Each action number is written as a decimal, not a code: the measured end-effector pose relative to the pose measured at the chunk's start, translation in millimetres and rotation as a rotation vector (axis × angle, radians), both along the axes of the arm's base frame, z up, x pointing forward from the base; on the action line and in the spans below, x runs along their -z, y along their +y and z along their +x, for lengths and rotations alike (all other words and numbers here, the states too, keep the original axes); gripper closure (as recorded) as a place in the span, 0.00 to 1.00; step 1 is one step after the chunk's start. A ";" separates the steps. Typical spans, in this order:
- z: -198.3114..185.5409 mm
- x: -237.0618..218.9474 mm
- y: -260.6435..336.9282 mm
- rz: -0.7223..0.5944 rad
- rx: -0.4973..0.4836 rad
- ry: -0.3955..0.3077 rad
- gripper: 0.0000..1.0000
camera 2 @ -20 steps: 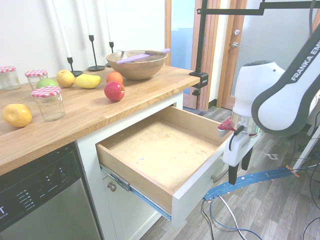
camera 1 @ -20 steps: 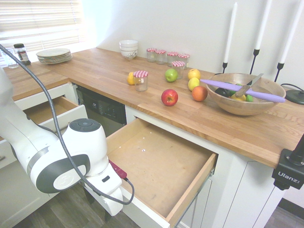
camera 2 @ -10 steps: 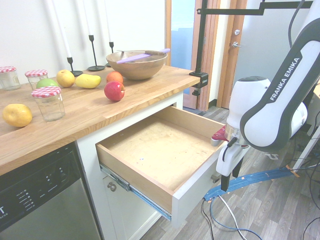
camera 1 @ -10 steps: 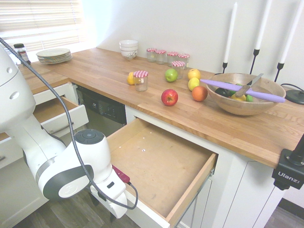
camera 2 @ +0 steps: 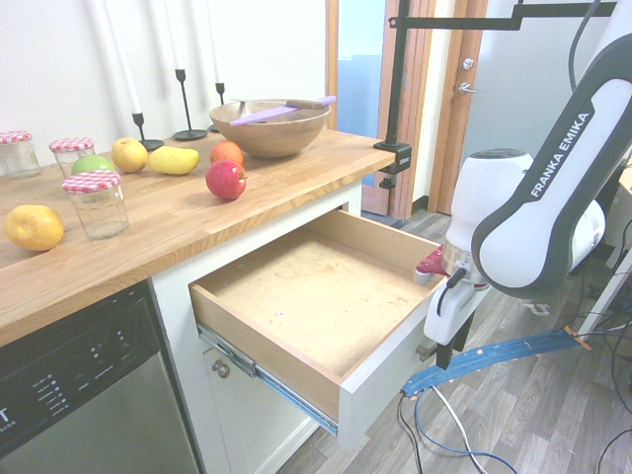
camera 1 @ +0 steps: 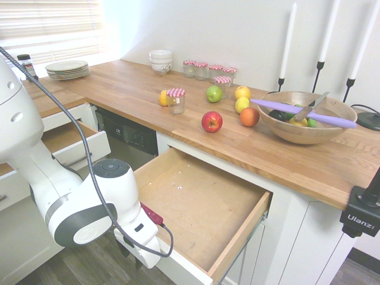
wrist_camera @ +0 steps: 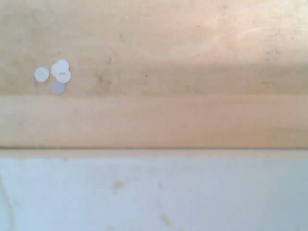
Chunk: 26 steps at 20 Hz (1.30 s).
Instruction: Close the drawer
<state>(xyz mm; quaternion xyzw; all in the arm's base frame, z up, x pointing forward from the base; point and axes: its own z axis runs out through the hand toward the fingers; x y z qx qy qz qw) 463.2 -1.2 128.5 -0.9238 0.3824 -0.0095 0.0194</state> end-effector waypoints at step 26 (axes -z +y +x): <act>49.2 -12.5 -9.0 -0.023 0.019 -0.172 1.00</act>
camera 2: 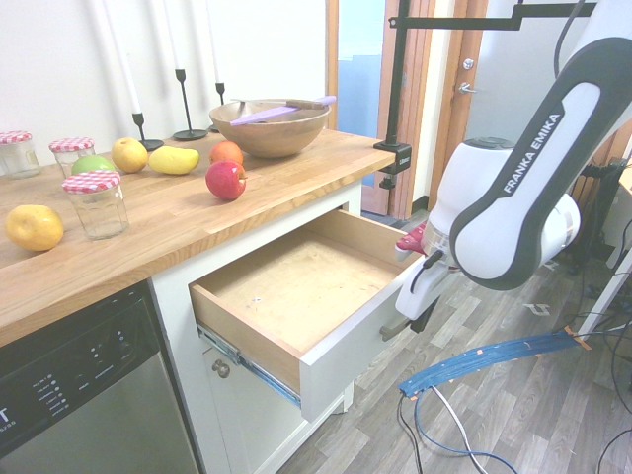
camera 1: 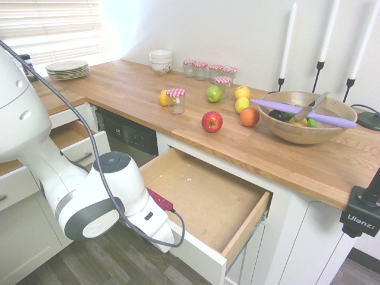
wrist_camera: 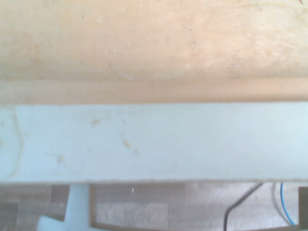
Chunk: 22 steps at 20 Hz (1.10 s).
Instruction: Close the drawer
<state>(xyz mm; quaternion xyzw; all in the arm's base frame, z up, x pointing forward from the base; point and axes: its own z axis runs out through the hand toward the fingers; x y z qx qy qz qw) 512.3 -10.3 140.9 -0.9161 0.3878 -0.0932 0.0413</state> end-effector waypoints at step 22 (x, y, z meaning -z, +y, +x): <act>154.5 -22.8 -3.5 0.005 0.038 -0.096 1.00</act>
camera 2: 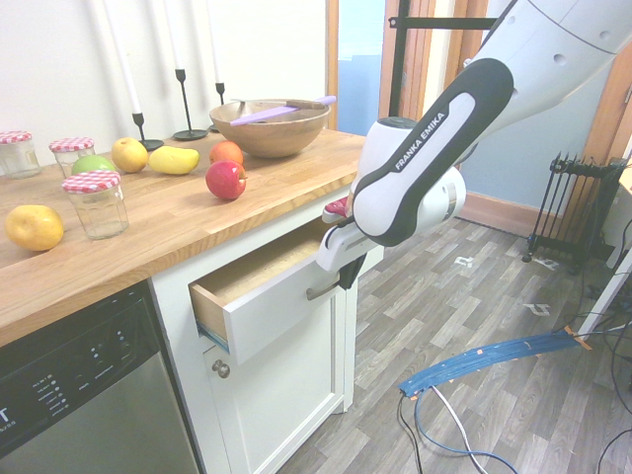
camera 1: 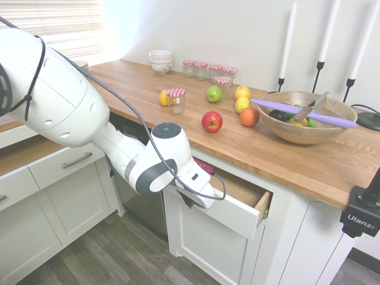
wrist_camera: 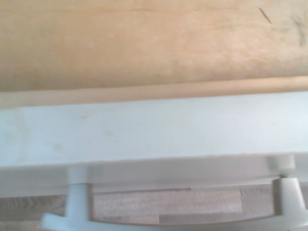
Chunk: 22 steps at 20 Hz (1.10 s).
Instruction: Close the drawer
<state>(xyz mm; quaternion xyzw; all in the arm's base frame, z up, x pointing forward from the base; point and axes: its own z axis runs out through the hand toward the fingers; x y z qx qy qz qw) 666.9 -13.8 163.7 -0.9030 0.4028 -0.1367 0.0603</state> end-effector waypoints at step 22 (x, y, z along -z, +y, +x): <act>-39.6 0.3 0.0 0.033 -0.011 0.145 1.00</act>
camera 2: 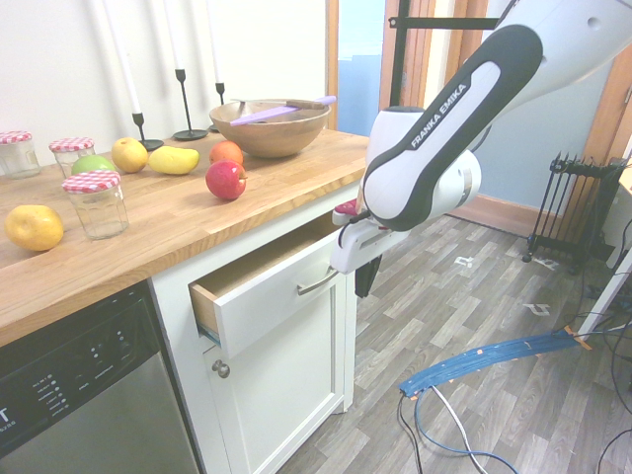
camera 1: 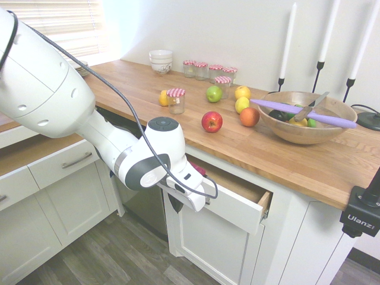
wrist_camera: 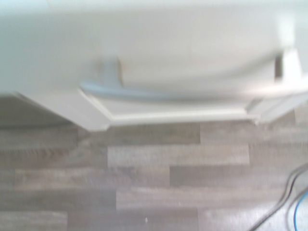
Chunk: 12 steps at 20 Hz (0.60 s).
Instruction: Close the drawer
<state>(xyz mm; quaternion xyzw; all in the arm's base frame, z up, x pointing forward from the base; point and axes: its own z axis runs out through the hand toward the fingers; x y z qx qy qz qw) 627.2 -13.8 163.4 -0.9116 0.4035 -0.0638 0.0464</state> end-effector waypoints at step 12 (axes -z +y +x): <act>61.7 30.7 7.9 -0.027 0.008 -0.074 1.00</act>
